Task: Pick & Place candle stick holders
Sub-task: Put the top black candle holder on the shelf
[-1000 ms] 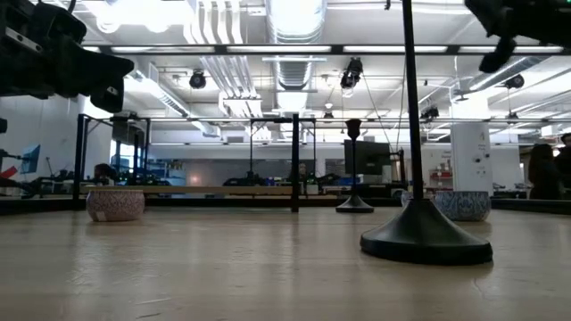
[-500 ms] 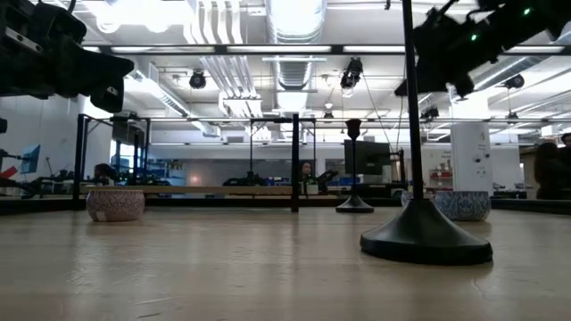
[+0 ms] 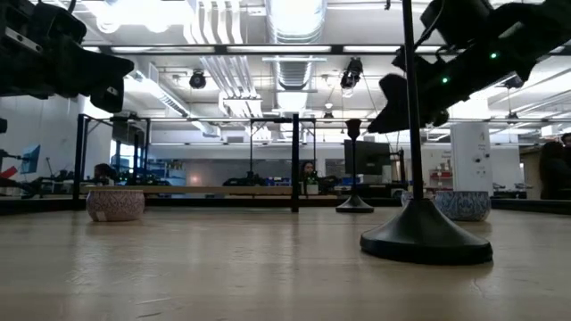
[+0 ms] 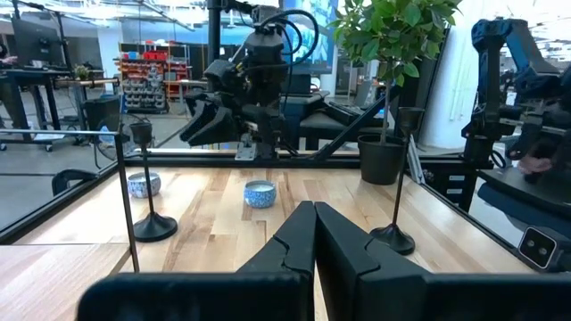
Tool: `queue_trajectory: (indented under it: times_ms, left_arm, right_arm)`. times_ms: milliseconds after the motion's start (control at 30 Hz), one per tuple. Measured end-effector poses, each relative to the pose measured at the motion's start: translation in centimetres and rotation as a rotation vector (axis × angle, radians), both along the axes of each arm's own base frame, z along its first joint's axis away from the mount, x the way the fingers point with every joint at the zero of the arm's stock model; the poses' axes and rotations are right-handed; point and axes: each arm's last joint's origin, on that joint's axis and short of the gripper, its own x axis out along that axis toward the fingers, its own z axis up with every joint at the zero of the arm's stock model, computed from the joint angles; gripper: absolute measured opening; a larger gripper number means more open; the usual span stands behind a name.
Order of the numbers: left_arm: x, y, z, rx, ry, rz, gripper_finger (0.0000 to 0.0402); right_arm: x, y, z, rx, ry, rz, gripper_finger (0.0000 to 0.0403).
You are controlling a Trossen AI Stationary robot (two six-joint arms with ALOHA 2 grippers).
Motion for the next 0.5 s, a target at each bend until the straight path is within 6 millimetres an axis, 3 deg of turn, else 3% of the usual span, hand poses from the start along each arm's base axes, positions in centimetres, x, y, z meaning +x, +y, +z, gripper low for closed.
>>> queue_trajectory:
  times_ms: [200,500]
  left_arm:
    - [0.0,0.0,0.0,0.0,0.0,0.0,0.001]
    - [0.0,0.0,0.0,0.0,0.001,0.0,0.001]
  right_arm:
    - [1.3,-0.1,-1.3,0.01,0.053,-0.014,0.0173]
    - [2.2,-0.6,-2.4,0.008,0.044,-0.166,0.0178]
